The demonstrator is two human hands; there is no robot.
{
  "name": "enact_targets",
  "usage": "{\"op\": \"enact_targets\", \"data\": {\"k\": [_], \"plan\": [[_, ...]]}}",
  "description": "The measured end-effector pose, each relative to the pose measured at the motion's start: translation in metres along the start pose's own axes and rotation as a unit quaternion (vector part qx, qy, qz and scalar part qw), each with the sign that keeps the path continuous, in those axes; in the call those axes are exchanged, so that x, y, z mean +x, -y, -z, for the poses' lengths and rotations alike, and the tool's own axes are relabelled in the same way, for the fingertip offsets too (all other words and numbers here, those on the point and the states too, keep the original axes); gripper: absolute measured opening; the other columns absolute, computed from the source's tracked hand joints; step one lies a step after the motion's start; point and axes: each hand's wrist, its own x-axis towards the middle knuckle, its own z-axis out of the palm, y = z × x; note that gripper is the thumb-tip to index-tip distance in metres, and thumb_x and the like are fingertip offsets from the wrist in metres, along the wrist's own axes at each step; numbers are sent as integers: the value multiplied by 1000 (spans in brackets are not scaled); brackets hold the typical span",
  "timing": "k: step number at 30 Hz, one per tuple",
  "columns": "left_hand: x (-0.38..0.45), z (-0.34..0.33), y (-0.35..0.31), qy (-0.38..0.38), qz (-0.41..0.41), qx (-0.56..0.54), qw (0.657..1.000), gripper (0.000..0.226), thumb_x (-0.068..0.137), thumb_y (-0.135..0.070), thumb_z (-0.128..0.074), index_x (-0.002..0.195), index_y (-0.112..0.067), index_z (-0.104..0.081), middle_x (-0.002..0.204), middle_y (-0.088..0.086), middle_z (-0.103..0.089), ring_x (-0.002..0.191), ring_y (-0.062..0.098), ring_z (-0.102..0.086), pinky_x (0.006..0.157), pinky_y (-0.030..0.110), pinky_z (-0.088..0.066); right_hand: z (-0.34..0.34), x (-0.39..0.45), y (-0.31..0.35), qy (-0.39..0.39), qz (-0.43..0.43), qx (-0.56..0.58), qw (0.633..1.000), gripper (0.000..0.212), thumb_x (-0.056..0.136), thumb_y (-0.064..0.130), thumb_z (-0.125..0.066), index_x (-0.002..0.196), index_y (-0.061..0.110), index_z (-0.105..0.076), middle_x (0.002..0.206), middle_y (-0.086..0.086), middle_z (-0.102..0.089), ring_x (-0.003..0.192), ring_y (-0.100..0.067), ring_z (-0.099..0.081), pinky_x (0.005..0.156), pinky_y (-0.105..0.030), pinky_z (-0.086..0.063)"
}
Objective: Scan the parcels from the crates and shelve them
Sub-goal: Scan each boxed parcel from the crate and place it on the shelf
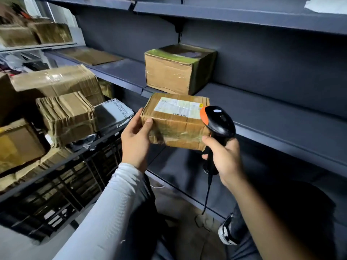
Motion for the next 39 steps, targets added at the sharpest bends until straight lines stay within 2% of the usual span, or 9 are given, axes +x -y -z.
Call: {"op": "enact_targets", "data": {"k": [5,10,14,17,21,25,31,36,39], "plan": [[7,-52,-4,35,-15,21,999,43,102,-8,-65,144,-11,-58,125,-4,-70,103,-5,-67,99,21,-53,21,29,25,-67,9,-6,998,18,93,13,-73,110,17,-69,90,2,-67,81,-13,-64,68,-36,-60],[28,-101,13,112,19,42,993,56,98,-1,-67,149,-16,-53,133,0,-69,123,14,-65,115,48,-46,46,52,30,-123,18,-23,992,19,94,15,-71,113,12,-68,88,2,-66,80,-13,-63,66,-33,-57],[34,-135,29,172,35,48,983,73,92,14,-63,148,-29,-43,124,-15,-65,110,2,-64,114,37,-47,54,64,26,-165,16,-23,986,15,92,17,-72,106,14,-67,79,3,-64,61,-3,-61,65,-38,-58],[36,-150,39,201,23,67,977,94,86,9,-71,161,-26,-25,142,-15,-55,126,-1,-56,115,28,-42,54,71,27,-186,16,-10,982,11,92,14,-71,100,10,-65,68,5,-56,51,-3,-56,62,-43,-57],[43,-161,62,218,-63,127,966,120,68,-16,-80,166,-29,-12,168,0,-26,156,15,-25,128,42,-25,55,85,25,-209,15,-9,978,15,89,17,-74,84,22,-62,70,8,-59,62,-8,-61,82,-55,-59],[48,-172,74,234,-170,272,918,114,74,-10,-81,166,-28,-15,172,14,1,158,12,6,121,14,-6,61,106,24,-205,2,-37,978,11,84,25,-75,82,24,-63,69,9,-62,72,-23,-66,83,-56,-60],[73,-196,78,244,-206,398,860,115,76,-33,-80,167,-31,-9,168,15,28,158,35,15,128,39,-2,67,138,42,-151,-59,-104,981,20,76,34,-74,92,27,-66,85,3,-71,79,-23,-67,83,-54,-62],[90,-209,86,248,-289,561,735,122,77,-40,-78,167,-23,3,170,15,22,154,48,21,128,52,4,69,165,52,-134,-94,-112,980,34,72,35,-73,103,26,-62,102,0,-70,90,-24,-69,81,-53,-63],[99,-221,87,232,-289,614,697,125,79,-49,-76,166,-24,10,171,14,19,156,44,16,128,52,-4,70,180,56,-114,-102,-99,983,39,72,33,-73,109,25,-62,110,0,-66,100,-25,-67,78,-49,-63]]}}
